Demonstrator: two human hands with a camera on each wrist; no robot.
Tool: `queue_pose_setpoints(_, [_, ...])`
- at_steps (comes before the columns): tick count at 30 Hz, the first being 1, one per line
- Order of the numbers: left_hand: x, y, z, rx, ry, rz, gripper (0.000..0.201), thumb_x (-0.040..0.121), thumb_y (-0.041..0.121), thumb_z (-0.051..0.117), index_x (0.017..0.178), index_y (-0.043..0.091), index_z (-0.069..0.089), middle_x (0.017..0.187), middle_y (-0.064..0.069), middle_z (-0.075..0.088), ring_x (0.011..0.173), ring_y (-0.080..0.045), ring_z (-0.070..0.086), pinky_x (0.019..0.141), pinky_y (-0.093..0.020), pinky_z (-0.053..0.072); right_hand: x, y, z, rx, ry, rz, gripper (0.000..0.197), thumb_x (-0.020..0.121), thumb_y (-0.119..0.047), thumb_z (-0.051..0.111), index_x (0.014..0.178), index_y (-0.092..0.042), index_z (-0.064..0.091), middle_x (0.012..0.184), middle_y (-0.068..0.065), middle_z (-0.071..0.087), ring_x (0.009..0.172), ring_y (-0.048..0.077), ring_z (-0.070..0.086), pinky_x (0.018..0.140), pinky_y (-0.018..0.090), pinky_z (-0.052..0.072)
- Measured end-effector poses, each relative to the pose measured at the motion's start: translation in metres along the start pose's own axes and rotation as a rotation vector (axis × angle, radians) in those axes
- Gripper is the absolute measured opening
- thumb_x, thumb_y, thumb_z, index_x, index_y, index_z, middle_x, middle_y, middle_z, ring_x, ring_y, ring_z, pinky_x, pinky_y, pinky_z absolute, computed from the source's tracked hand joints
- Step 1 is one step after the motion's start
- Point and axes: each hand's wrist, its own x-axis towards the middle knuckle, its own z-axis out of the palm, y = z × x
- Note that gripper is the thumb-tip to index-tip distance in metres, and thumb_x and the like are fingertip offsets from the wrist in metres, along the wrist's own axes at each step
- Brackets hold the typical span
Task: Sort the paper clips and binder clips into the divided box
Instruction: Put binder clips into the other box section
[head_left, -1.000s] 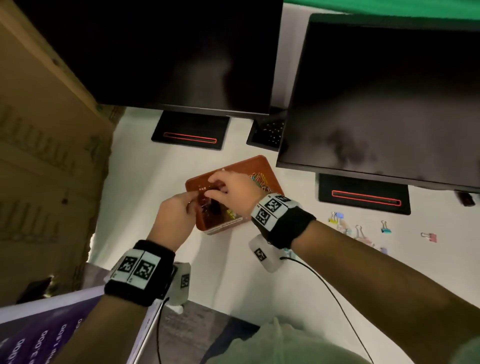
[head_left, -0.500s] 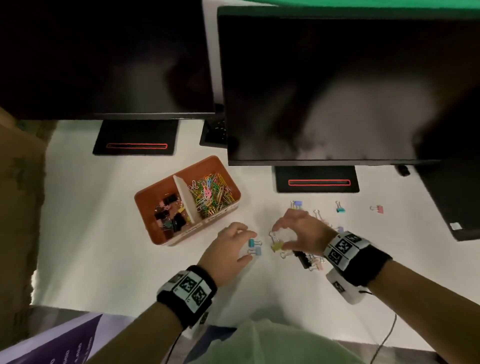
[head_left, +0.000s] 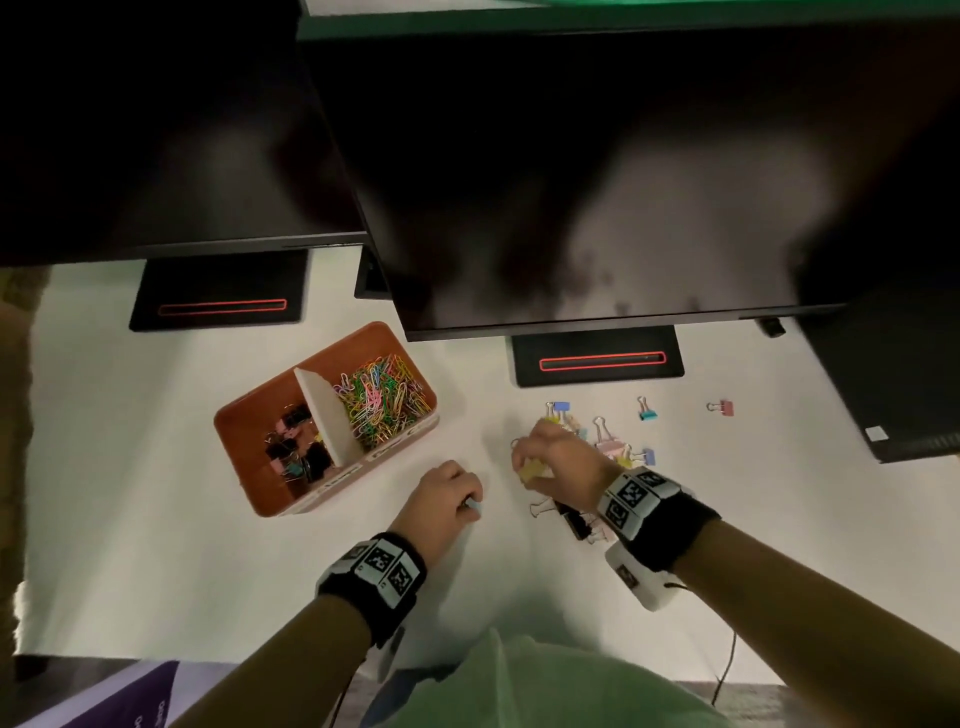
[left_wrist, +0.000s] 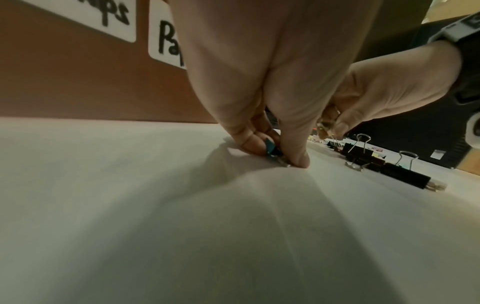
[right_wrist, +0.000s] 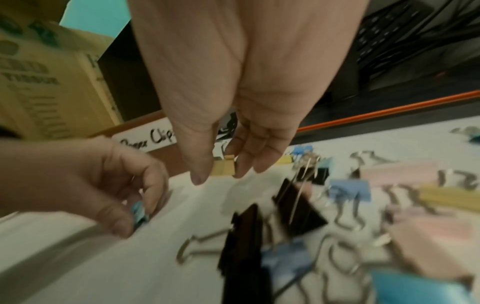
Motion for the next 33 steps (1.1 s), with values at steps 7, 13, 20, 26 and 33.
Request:
queue_pose_setpoints(7, [0.002, 0.0, -0.001, -0.116, 0.053, -0.057, 0.015, 0.071, 0.005, 0.071, 0.082, 0.01, 0.062, 0.079, 0.005, 0.046, 0.072, -0.012, 0.048, 0.065, -0.003, 0.033, -0.022, 0.018, -0.016, 0.007, -0.091, 0.041, 0.027, 0.084, -0.013, 0.064, 0.107, -0.024, 0.059, 0.111, 0.0, 0.053, 0.097, 0.015, 0.054, 0.091, 0.029, 0.047])
queue_pose_setpoints(13, [0.001, -0.003, -0.001, -0.14, 0.072, -0.066, 0.014, 0.069, 0.006, 0.074, 0.079, 0.01, 0.065, 0.074, 0.01, 0.047, 0.066, -0.003, 0.047, 0.064, -0.004, 0.035, -0.021, 0.014, 0.013, -0.189, -0.163, 0.025, 0.034, 0.088, -0.006, 0.057, 0.122, -0.009, 0.057, 0.122, 0.006, 0.05, 0.105, 0.023, 0.055, 0.09, 0.028, 0.048])
queue_pose_setpoints(20, [-0.014, 0.0, -0.012, -0.151, 0.136, -0.056, 0.012, 0.072, 0.007, 0.073, 0.081, 0.008, 0.066, 0.074, 0.007, 0.05, 0.069, -0.013, 0.052, 0.066, -0.014, 0.039, -0.01, 0.006, 0.015, -0.361, -0.082, 0.046, 0.023, 0.086, -0.022, 0.058, 0.109, -0.02, 0.059, 0.113, 0.003, 0.057, 0.105, 0.023, 0.052, 0.086, 0.034, 0.046])
queue_pose_setpoints(26, [-0.06, 0.006, -0.055, -0.263, 0.235, 0.004, 0.009, 0.077, 0.011, 0.072, 0.085, 0.015, 0.069, 0.085, 0.003, 0.063, 0.076, -0.007, 0.061, 0.072, -0.019, 0.051, 0.002, -0.029, 0.009, -0.27, -0.034, -0.069, 0.025, 0.085, -0.023, 0.056, 0.109, -0.02, 0.059, 0.115, 0.002, 0.053, 0.098, 0.026, 0.059, 0.081, 0.036, 0.051])
queue_pose_setpoints(33, [-0.096, -0.039, -0.13, -0.4, 0.683, -0.232, 0.016, 0.081, 0.009, 0.068, 0.08, 0.025, 0.065, 0.082, 0.006, 0.068, 0.073, -0.001, 0.062, 0.071, -0.017, 0.052, 0.045, -0.15, -0.007, 0.011, 0.14, -0.439, 0.023, 0.086, -0.022, 0.059, 0.108, -0.019, 0.059, 0.108, 0.001, 0.057, 0.09, 0.016, 0.058, 0.081, 0.031, 0.051])
